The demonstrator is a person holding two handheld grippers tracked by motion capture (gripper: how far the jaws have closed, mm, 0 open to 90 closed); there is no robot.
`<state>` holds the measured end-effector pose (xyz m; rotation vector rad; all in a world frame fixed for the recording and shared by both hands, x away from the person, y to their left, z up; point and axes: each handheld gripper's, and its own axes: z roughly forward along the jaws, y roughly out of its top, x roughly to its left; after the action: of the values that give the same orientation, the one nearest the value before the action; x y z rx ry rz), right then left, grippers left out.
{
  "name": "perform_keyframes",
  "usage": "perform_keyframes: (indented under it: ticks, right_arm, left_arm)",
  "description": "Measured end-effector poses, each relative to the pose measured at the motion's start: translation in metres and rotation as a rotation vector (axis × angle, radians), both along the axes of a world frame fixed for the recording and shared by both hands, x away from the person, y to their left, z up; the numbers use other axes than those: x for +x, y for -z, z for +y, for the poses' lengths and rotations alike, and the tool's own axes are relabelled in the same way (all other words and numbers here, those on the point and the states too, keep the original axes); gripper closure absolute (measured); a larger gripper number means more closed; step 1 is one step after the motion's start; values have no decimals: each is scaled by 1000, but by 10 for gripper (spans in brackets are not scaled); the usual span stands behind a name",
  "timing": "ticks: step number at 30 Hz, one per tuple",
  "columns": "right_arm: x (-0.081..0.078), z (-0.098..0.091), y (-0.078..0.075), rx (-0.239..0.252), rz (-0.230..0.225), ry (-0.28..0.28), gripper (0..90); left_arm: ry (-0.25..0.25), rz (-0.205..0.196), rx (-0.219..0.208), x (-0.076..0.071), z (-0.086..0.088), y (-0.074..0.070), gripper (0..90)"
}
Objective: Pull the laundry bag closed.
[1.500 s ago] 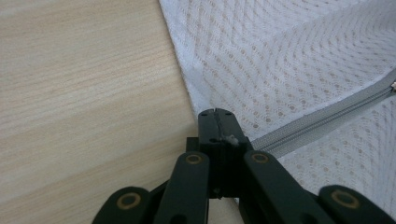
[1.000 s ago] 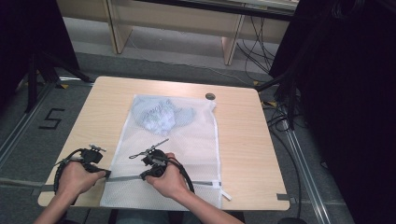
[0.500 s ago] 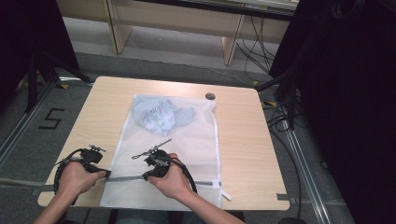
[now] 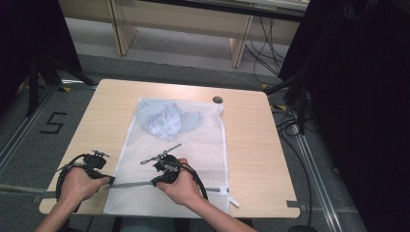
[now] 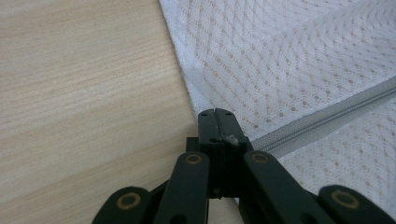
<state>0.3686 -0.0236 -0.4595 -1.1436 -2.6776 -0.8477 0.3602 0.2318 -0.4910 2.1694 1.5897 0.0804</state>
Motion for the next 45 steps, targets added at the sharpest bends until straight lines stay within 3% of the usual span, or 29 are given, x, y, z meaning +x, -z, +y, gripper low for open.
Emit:
perform_keyframes:
  ticks: [22,26,45]
  right_arm:
    - [1,-13,-1,-7,-3,9,871]
    - [2,-15,0,-3,-22,-4,871]
    - [3,-25,-1,-3,-12,3,871]
  left_arm:
    - [-1,0,0,0,0,0,900]
    - [-1,0,0,0,0,0,900]
    - [1,2,2,0,0,0,900]
